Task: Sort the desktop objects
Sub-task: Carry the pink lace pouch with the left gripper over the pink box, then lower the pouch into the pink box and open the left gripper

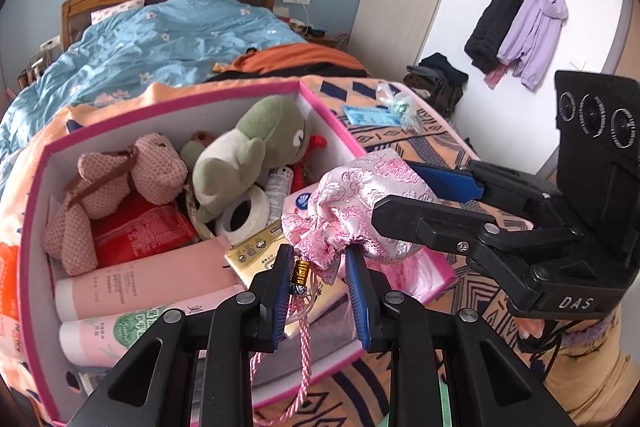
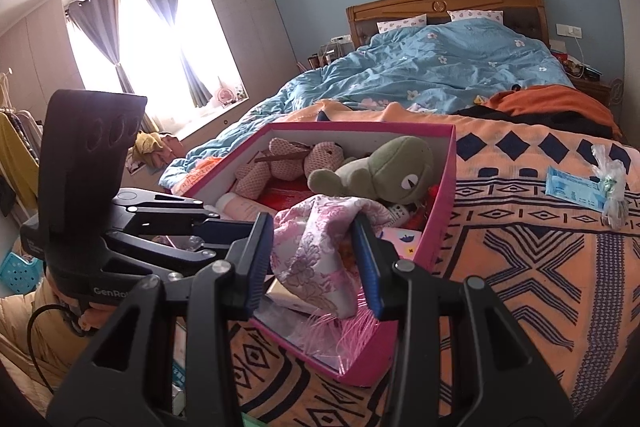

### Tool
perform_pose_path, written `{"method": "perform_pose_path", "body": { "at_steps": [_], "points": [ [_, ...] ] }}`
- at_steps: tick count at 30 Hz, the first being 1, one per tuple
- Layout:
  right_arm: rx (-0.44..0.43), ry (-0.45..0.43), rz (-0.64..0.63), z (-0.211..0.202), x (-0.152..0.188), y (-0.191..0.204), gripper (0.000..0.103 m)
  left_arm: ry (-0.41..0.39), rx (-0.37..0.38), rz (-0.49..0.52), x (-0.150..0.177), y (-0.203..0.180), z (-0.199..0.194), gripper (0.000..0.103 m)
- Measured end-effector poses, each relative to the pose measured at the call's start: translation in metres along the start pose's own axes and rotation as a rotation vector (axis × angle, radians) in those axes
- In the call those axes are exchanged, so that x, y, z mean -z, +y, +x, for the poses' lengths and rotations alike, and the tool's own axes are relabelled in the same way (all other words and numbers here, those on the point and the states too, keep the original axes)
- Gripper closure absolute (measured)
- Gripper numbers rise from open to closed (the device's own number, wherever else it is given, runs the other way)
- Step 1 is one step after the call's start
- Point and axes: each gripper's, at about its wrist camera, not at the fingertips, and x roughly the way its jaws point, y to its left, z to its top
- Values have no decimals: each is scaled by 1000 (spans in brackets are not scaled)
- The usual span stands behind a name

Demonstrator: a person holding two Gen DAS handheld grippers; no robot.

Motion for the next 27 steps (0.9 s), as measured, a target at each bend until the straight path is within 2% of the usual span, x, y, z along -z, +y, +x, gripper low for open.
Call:
{"method": "perform_pose_path", "body": {
  "at_steps": [9, 14, 17, 19, 20, 27],
  "points": [
    [42, 40, -41, 15, 3, 0, 59, 45, -10, -17, 3, 4, 19, 77],
    [125, 78, -91, 25, 8, 3, 59, 54, -31, -16, 3, 5, 24, 77],
    [177, 88, -125, 28, 10, 7, 60, 41, -44, -11, 6, 9, 22, 74],
    [220, 98, -145, 29, 12, 8, 60, 30, -48, -10, 8, 10, 18, 63],
    [237, 103, -157, 30, 13, 8, 60, 23, -46, -9, 9, 11, 16, 61],
    [264, 108, -165, 30, 15, 11, 60, 2, -44, 15, 11, 7, 11, 60]
  ]
}}
